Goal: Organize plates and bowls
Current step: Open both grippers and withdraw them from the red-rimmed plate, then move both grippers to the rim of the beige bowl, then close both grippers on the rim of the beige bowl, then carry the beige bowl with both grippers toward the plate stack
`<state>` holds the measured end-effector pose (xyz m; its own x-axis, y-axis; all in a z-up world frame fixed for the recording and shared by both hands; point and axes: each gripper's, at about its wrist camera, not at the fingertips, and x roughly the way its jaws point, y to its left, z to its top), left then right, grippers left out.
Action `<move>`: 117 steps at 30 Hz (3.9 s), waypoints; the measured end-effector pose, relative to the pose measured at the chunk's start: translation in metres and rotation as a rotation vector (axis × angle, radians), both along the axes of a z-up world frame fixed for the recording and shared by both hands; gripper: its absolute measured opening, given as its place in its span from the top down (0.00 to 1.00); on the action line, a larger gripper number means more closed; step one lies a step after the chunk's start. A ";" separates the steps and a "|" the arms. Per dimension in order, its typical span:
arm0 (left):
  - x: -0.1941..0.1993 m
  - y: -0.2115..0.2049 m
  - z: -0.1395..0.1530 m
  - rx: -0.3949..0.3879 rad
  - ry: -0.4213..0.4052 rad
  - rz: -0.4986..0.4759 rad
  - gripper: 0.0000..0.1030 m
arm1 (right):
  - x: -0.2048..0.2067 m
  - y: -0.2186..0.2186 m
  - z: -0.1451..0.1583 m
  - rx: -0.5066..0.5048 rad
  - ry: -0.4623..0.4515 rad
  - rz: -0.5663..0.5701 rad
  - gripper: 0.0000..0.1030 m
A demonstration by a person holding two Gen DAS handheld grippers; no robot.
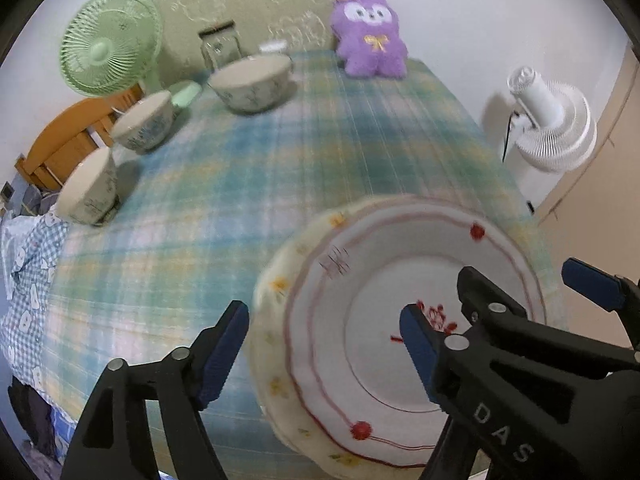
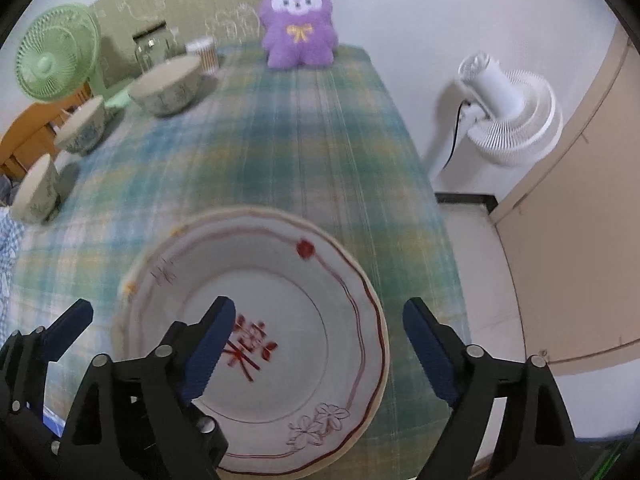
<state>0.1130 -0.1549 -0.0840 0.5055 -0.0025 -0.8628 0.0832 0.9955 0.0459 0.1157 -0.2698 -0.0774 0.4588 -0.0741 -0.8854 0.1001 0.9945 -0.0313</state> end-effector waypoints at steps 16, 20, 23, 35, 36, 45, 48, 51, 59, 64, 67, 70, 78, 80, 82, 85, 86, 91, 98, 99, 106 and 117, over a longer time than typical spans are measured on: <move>0.023 0.117 0.048 -0.011 -0.097 0.045 0.21 | 0.020 0.106 0.054 0.062 -0.100 0.017 0.13; 0.029 0.149 0.048 0.014 -0.106 0.041 0.24 | 0.028 0.150 0.058 0.052 -0.110 0.039 0.14; 0.037 0.177 0.049 0.009 -0.113 0.038 0.26 | 0.036 0.180 0.060 0.049 -0.118 0.058 0.15; 0.085 0.271 0.036 0.026 -0.121 0.048 0.33 | 0.078 0.280 0.050 0.087 -0.124 0.076 0.23; 0.088 0.275 0.036 0.023 -0.121 0.048 0.34 | 0.083 0.288 0.049 0.089 -0.124 0.080 0.23; 0.127 0.313 0.026 0.034 -0.104 0.058 0.35 | 0.124 0.328 0.035 0.103 -0.114 0.078 0.23; 0.138 0.323 0.021 0.033 -0.095 0.063 0.35 | 0.137 0.338 0.029 0.100 -0.104 0.077 0.23; 0.147 0.329 0.013 0.026 -0.077 0.067 0.35 | 0.147 0.345 0.021 0.098 -0.086 0.077 0.26; 0.170 0.339 -0.012 0.047 -0.019 0.074 0.51 | 0.170 0.358 -0.006 0.103 -0.017 0.070 0.45; 0.178 0.342 -0.021 0.028 0.006 0.077 0.56 | 0.178 0.360 -0.017 0.110 0.011 0.064 0.58; 0.180 0.343 -0.025 0.028 0.013 0.077 0.59 | 0.181 0.361 -0.023 0.131 0.029 0.060 0.60; 0.180 0.345 -0.025 0.008 0.006 0.074 0.59 | 0.182 0.362 -0.024 0.178 0.030 0.073 0.68; 0.178 0.344 -0.022 0.003 0.023 0.064 0.64 | 0.180 0.363 -0.020 0.197 0.050 0.100 0.72; 0.177 0.342 -0.021 -0.013 0.033 0.067 0.65 | 0.176 0.361 -0.017 0.188 0.052 0.088 0.72; 0.173 0.338 -0.021 -0.012 0.034 0.060 0.68 | 0.173 0.357 -0.016 0.180 0.052 0.082 0.72; 0.166 0.329 -0.019 -0.005 0.034 0.040 0.71 | 0.164 0.348 -0.015 0.170 0.054 0.066 0.72; 0.163 0.326 -0.019 -0.003 0.033 0.037 0.73 | 0.160 0.344 -0.014 0.161 0.052 0.058 0.72; 0.147 0.307 -0.015 -0.005 0.036 0.013 0.77 | 0.141 0.326 -0.010 0.137 0.050 0.032 0.72; 0.123 0.276 -0.011 -0.011 0.048 -0.015 0.79 | 0.107 0.289 -0.005 0.132 0.049 -0.011 0.72; 0.118 0.270 -0.010 -0.012 0.048 -0.020 0.79 | 0.104 0.285 -0.004 0.131 0.049 -0.016 0.72; 0.088 0.232 -0.006 -0.016 0.055 -0.046 0.79 | 0.072 0.241 -0.001 0.126 0.052 -0.043 0.72; 0.046 0.180 -0.007 -0.031 0.090 -0.027 0.79 | 0.031 0.189 -0.005 0.114 0.075 -0.034 0.72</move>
